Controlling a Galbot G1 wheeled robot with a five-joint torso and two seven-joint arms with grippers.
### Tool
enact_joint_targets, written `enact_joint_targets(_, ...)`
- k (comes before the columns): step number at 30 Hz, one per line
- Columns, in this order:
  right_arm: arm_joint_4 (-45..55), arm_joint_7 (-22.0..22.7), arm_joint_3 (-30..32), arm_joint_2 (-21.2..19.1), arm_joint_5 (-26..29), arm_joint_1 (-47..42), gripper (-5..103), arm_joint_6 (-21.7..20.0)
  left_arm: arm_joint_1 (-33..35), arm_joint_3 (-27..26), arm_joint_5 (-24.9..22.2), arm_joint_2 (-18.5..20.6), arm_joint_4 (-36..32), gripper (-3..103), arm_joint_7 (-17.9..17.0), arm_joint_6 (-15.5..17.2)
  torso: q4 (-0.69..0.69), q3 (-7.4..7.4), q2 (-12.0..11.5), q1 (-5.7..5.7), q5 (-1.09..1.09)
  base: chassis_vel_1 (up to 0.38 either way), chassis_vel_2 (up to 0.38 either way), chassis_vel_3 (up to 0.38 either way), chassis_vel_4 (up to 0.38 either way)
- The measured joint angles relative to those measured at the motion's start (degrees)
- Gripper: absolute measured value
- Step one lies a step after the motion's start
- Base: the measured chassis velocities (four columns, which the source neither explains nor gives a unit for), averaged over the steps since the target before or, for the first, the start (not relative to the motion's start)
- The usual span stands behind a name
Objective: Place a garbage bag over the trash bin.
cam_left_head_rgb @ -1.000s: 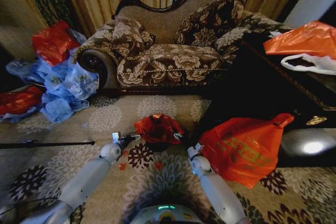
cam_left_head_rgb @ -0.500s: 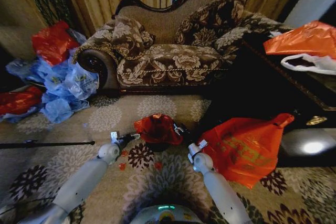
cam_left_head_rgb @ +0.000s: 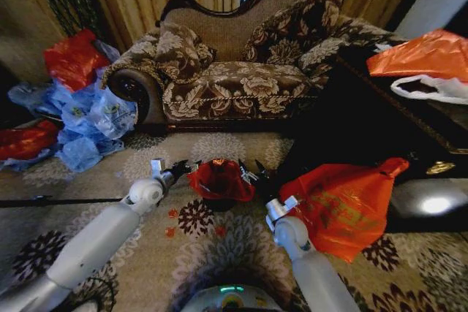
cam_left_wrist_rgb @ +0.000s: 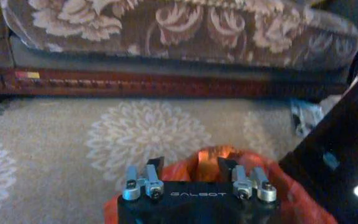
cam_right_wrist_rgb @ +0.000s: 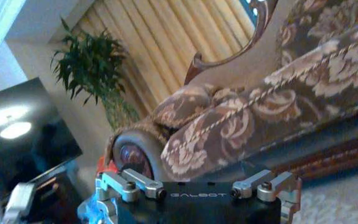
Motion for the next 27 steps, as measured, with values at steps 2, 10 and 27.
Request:
enact_joint_targets(2,0.10,0.00,-0.20,-0.16,-0.21,-0.36,100,-0.02,-0.48,0.80,0.05,0.15,0.05,60,-0.36,0.37,0.05,0.00,0.00,0.00,0.04,0.000,0.000,0.000,0.000)
enact_joint_targets(10,3.13,0.17,1.38,-1.27,-2.10,-6.99,100,0.62,-16.73,19.24,-1.13,-5.64,9.31,28,-3.10,3.71,-0.04,0.00,0.00,0.00,0.01,0.000,0.000,0.000,0.000)
enact_joint_targets(27,2.74,1.37,2.44,-2.06,-1.92,-7.94,100,1.06,-29.92,31.18,0.84,-18.04,27.06,0,-6.28,8.52,0.01,0.00,0.00,0.00,0.04,0.000,0.000,0.000,0.000)
